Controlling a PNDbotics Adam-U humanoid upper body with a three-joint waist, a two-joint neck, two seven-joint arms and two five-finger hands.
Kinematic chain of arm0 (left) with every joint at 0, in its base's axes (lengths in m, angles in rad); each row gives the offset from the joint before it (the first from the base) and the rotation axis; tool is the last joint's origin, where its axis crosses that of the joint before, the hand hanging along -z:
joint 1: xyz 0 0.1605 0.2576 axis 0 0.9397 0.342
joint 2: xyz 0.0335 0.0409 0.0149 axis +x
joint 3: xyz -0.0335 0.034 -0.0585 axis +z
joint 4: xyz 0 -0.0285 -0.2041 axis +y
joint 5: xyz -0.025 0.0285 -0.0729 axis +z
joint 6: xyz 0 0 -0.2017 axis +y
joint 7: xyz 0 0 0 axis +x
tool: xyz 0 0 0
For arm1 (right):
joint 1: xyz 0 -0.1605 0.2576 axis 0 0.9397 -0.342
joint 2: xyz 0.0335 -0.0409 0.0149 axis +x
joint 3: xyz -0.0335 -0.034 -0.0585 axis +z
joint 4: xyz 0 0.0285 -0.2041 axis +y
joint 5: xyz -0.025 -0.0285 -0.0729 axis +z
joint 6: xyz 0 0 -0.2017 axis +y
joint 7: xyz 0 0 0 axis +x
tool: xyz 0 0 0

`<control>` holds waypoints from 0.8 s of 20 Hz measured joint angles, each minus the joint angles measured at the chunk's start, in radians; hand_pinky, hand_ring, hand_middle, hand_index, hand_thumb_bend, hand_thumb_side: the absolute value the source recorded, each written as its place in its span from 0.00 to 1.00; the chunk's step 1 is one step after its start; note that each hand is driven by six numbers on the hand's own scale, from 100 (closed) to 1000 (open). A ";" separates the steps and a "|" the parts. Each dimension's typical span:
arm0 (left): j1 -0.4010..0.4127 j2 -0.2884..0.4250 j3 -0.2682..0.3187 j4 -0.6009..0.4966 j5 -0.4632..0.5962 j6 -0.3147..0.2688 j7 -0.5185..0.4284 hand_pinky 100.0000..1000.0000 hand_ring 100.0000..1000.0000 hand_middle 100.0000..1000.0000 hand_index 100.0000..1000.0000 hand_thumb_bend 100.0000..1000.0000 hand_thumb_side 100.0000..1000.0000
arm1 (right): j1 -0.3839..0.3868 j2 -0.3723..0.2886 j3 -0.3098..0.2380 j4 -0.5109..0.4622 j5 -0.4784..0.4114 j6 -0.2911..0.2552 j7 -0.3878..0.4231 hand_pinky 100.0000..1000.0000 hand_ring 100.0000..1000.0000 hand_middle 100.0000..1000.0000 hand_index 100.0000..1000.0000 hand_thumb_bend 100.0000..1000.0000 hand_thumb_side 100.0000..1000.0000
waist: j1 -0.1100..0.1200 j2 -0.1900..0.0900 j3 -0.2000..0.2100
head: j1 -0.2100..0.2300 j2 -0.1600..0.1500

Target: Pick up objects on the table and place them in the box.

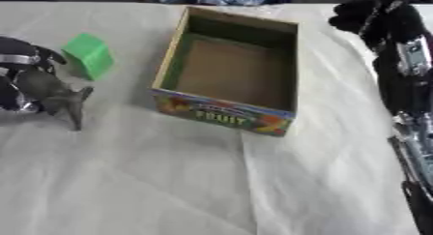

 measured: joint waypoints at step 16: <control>0.000 -0.002 0.011 -0.036 -0.010 0.091 0.000 0.01 0.24 1.00 0.22 0.02 0.00 | 0.001 0.006 0.000 0.000 0.000 0.004 0.002 0.79 0.71 0.68 0.96 0.32 1.00 | -0.003 0.000 0.002 | -0.001 0.000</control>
